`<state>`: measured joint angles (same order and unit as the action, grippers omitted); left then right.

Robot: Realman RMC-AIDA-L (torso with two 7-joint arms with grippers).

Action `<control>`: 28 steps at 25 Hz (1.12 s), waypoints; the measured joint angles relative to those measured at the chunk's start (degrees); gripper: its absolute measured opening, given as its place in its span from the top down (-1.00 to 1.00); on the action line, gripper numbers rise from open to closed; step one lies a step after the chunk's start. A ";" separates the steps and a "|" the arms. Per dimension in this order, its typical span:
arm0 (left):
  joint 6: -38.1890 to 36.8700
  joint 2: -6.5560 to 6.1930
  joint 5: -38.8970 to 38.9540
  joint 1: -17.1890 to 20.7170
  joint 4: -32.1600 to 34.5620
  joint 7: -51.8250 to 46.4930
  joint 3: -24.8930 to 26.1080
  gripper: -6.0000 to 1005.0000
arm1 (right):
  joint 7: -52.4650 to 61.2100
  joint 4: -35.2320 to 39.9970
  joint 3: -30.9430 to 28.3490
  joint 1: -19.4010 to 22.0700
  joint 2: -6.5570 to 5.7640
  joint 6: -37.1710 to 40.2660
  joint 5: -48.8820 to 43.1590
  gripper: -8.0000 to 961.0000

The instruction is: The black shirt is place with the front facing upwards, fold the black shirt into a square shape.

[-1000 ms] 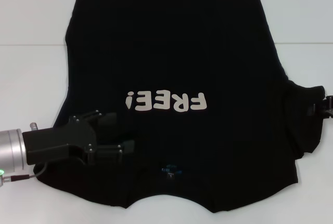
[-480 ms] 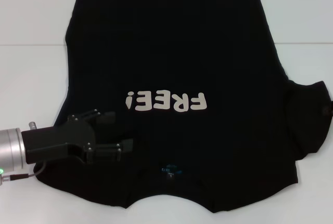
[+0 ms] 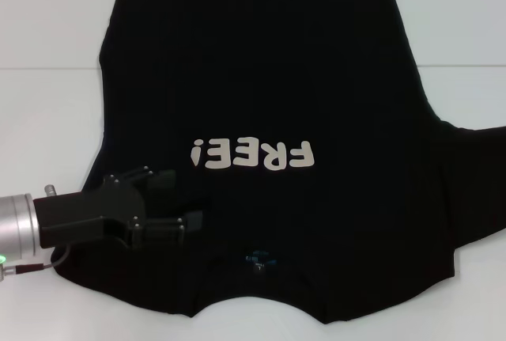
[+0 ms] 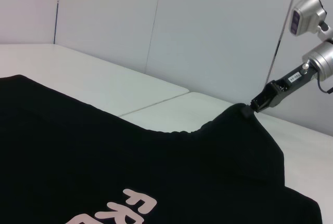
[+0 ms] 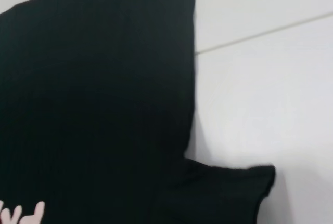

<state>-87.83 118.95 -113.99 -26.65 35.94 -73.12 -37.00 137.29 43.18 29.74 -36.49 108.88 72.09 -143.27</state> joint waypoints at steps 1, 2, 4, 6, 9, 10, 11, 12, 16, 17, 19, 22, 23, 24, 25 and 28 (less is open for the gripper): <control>0.01 -0.03 -0.04 -0.03 0.00 -0.03 0.00 -0.87 | -0.29 0.04 -0.02 -0.20 0.00 0.24 0.11 0.90; 0.02 -0.04 -0.06 -0.04 0.00 -0.04 -0.01 -0.87 | -0.54 0.06 0.14 -0.54 0.03 0.24 0.21 0.89; 0.03 -0.04 -0.07 -0.05 0.00 -0.06 0.00 -0.87 | -0.98 0.11 0.40 -1.19 0.18 0.43 0.22 0.89; 0.03 -0.04 -0.05 -0.05 0.00 -0.06 0.00 -0.87 | -1.23 0.44 0.23 -1.55 0.24 0.74 0.23 0.89; 0.03 -0.04 0.02 0.00 0.00 -0.08 0.00 -0.87 | -1.28 1.03 -0.43 -1.43 0.23 0.76 0.27 0.89; 0.03 -0.05 -0.01 0.00 0.01 -0.09 0.00 -0.87 | -1.29 1.17 -0.82 -1.27 0.19 0.69 0.27 0.89; 0.04 -0.05 -0.07 0.00 0.01 -0.09 0.00 -0.87 | -1.37 1.28 -1.46 -1.11 0.13 0.69 0.27 0.89; 0.09 -0.05 -0.09 0.01 0.01 -0.09 0.00 -0.87 | -1.56 1.35 -2.29 -0.94 0.05 0.70 0.28 0.89; 0.50 -0.04 -0.10 0.02 0.01 -0.10 0.00 -0.87 | -2.55 1.36 -4.40 -0.72 -0.25 0.87 0.28 0.89; 0.51 -0.04 -0.10 0.01 0.01 -0.12 0.01 -0.87 | -2.63 1.37 -4.39 -0.73 -0.25 0.90 0.28 0.88; 0.56 -0.04 -0.10 -0.07 0.00 -0.33 0.00 -0.87 | -2.94 1.37 -3.81 -1.14 -0.15 0.97 0.28 0.88; 0.63 -0.04 -0.10 -0.12 0.01 -0.68 0.00 -0.87 | -3.38 1.18 -3.49 -1.80 0.10 1.29 0.27 0.88; 0.63 -0.04 -0.10 -0.13 0.01 -0.69 0.00 -0.87 | -3.59 1.05 -3.27 -2.28 0.28 1.72 0.28 0.88; 0.64 -0.04 -0.10 -0.13 0.01 -0.70 0.00 -0.87 | -3.76 0.95 -2.98 -2.71 0.47 2.02 0.28 0.88; 0.65 -0.04 -0.10 -0.14 0.01 -0.71 0.01 -0.87 | -3.91 0.87 -2.61 -3.23 0.70 2.56 0.27 0.88; 0.65 -0.04 -0.09 -0.15 0.01 -0.71 0.00 -0.87 | -4.13 0.73 -0.92 -5.06 1.65 3.80 0.28 0.88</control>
<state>-87.18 118.91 -114.08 -26.80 35.95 -73.83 -37.00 133.16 43.91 28.82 -41.55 110.53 75.90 -142.99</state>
